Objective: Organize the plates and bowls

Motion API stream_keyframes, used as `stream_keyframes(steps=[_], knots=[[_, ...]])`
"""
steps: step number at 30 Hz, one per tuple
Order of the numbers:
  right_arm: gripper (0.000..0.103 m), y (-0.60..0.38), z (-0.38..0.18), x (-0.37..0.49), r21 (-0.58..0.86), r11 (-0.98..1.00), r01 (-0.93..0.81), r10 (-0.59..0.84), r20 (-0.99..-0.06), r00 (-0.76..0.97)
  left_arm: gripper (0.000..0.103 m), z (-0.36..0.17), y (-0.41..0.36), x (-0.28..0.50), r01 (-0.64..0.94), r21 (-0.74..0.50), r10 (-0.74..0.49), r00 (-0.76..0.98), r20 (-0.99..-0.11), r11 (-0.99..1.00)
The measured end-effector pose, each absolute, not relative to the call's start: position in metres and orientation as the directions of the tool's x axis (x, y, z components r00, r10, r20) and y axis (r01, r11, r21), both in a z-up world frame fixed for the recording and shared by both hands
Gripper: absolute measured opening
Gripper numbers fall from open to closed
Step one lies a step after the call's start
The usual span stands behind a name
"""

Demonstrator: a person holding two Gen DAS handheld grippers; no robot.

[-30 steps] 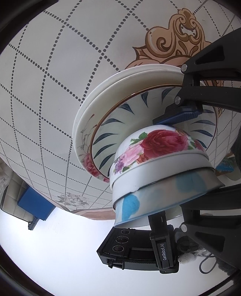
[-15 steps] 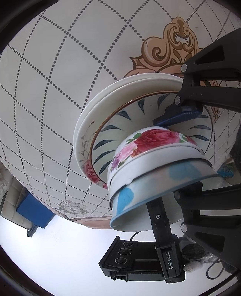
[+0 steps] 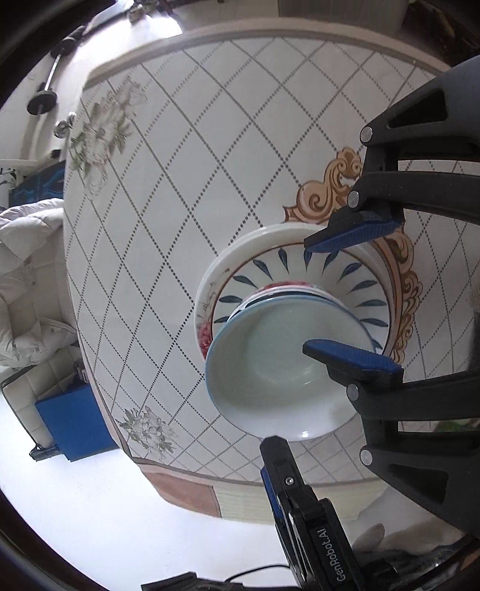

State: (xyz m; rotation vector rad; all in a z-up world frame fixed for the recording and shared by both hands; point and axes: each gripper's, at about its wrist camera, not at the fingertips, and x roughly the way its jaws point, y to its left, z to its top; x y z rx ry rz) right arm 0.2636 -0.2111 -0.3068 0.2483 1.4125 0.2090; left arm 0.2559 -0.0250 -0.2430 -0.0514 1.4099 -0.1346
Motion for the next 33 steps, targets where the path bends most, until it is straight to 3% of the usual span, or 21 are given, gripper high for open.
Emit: stream_keyframes(steps=[8,13,16,18,20,21,25,28,33], knots=[[0.054,-0.209,-0.272,0.228,0.120,0.993,0.012,0.115,-0.974,0.197,0.052,-0.216,-0.021,0.222,0.044,0.022,0.010,0.256,-0.967,0.999],[0.055,-0.210,-0.247,0.203,0.078,0.997,0.016,0.072,-0.969,0.237,0.053,-0.194,-0.021,0.205,0.039,0.042,0.027,0.321,-0.947,0.998],[0.066,-0.211,-0.228,0.191,0.082,0.996,0.026,0.072,-0.960,0.272,0.053,-0.182,-0.023,0.194,0.043,0.053,0.033,0.366,-0.930,0.998],[0.084,-0.212,-0.216,0.184,0.091,0.995,0.028,0.079,-0.952,0.295,0.061,-0.175,-0.022,0.189,0.043,0.046,0.026,0.385,-0.922,0.998],[0.095,-0.212,-0.205,0.178,0.109,0.994,0.030,0.094,-0.943,0.319,0.081,-0.169,-0.022,0.184,0.048,0.040,0.017,0.399,-0.917,0.998],[0.099,-0.212,-0.200,0.175,0.109,0.994,0.028,0.095,-0.940,0.327,0.085,-0.167,-0.022,0.182,0.054,0.035,0.011,0.403,-0.915,0.998],[0.099,-0.209,-0.185,0.164,0.105,0.994,0.038,0.085,-0.931,0.355,0.087,-0.151,-0.020,0.171,0.043,0.040,0.016,0.453,-0.891,0.998],[0.100,-0.207,-0.174,0.155,0.082,0.995,0.056,0.054,-0.923,0.381,0.095,-0.140,-0.017,0.163,0.045,0.055,0.026,0.492,-0.870,0.997],[0.103,-0.204,-0.155,0.138,0.070,0.993,0.093,0.024,-0.903,0.429,0.095,-0.123,-0.014,0.147,0.060,0.053,0.014,0.517,-0.856,0.997]])
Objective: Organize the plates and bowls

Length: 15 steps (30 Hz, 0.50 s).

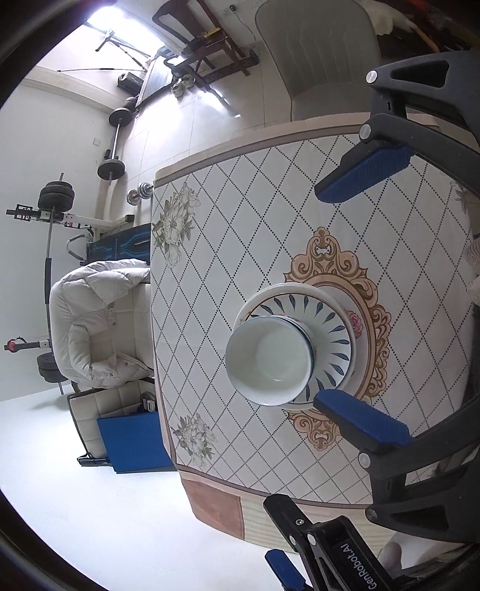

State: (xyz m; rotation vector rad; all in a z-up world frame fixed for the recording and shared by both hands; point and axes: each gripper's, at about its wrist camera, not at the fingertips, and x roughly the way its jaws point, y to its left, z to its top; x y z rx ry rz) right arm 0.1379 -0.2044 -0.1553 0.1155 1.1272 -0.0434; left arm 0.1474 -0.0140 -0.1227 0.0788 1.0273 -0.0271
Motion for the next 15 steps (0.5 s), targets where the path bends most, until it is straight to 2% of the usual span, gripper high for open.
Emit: stream_keyframes(steps=[7,15], knots=[[0.103,-0.209,-0.132,0.115,0.091,0.991,0.102,0.035,-0.890,0.455,0.095,-0.099,-0.014,0.120,0.051,0.036,0.003,0.540,-0.842,0.998],[0.103,-0.218,-0.072,0.061,0.085,0.992,0.092,0.018,-0.827,0.562,0.095,-0.059,-0.019,0.069,0.014,0.033,0.018,0.591,-0.807,0.999]])
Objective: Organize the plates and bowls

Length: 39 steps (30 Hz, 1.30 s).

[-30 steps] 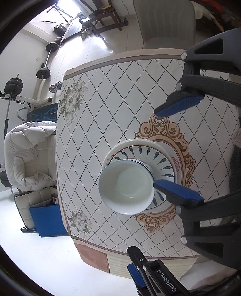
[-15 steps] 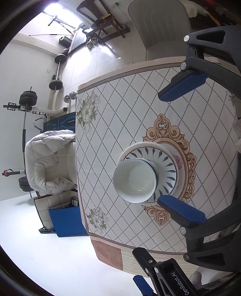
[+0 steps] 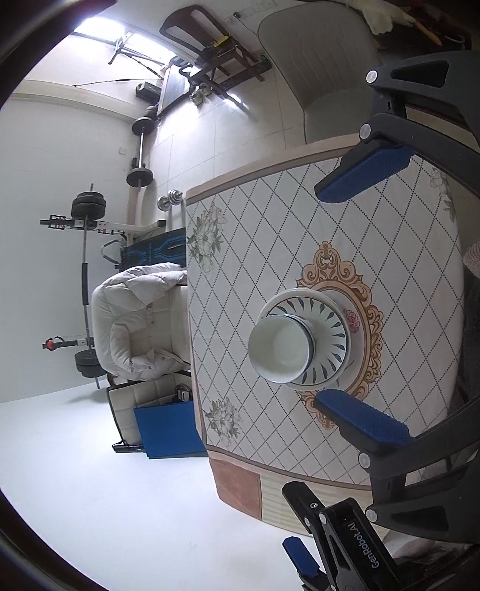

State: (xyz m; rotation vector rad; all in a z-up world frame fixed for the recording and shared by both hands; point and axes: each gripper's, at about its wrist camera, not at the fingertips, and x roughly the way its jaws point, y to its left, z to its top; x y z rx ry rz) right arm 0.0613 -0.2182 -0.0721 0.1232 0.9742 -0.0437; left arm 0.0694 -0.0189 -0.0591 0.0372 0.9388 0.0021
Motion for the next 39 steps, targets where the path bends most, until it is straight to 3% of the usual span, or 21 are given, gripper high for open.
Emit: stream_keyframes(steps=[12,20,39], knots=[[0.103,-0.223,0.007,-0.043,0.050,0.998,0.034,0.016,-0.754,0.656,0.095,-0.012,-0.031,-0.016,-0.028,0.050,0.056,0.632,-0.773,0.998],[0.103,-0.223,0.030,-0.096,0.023,0.999,0.023,0.001,-0.738,0.675,0.095,0.009,-0.027,-0.053,-0.048,0.044,0.064,0.655,-0.753,0.998],[0.103,-0.214,0.048,-0.108,0.022,0.998,0.055,-0.023,-0.711,0.703,0.102,0.014,-0.005,-0.073,-0.046,0.017,0.043,0.671,-0.740,0.999]])
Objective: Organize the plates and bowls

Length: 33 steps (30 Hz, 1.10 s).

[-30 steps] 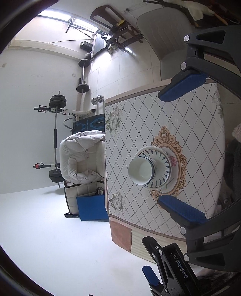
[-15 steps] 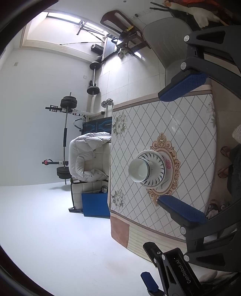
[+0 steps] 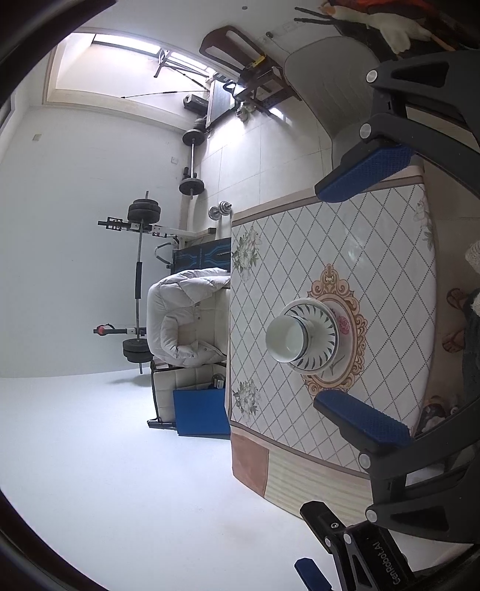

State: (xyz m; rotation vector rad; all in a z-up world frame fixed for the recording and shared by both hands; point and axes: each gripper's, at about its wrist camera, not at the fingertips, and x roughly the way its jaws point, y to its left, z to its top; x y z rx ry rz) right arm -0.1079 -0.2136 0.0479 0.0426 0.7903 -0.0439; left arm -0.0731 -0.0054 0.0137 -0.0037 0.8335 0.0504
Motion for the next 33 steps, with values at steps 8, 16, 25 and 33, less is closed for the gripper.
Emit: stream_keyframes(steps=[8,16,25,33], knots=[[0.103,-0.209,0.037,-0.102,-0.013,0.998,0.068,-0.056,-0.733,0.677,0.102,0.003,-0.006,-0.073,-0.031,0.015,0.031,0.646,-0.763,0.999],[0.103,-0.205,0.036,-0.102,-0.023,0.997,0.070,-0.064,-0.734,0.676,0.102,0.002,-0.001,-0.073,-0.032,0.018,0.035,0.644,-0.765,0.999],[0.103,-0.200,0.037,-0.103,-0.025,0.997,0.066,-0.063,-0.738,0.672,0.102,0.002,0.005,-0.072,-0.033,0.021,0.037,0.646,-0.762,0.999],[0.103,-0.196,0.033,-0.102,-0.043,0.996,0.078,-0.083,-0.748,0.658,0.102,0.000,0.006,-0.072,-0.033,0.029,0.043,0.647,-0.761,0.999]])
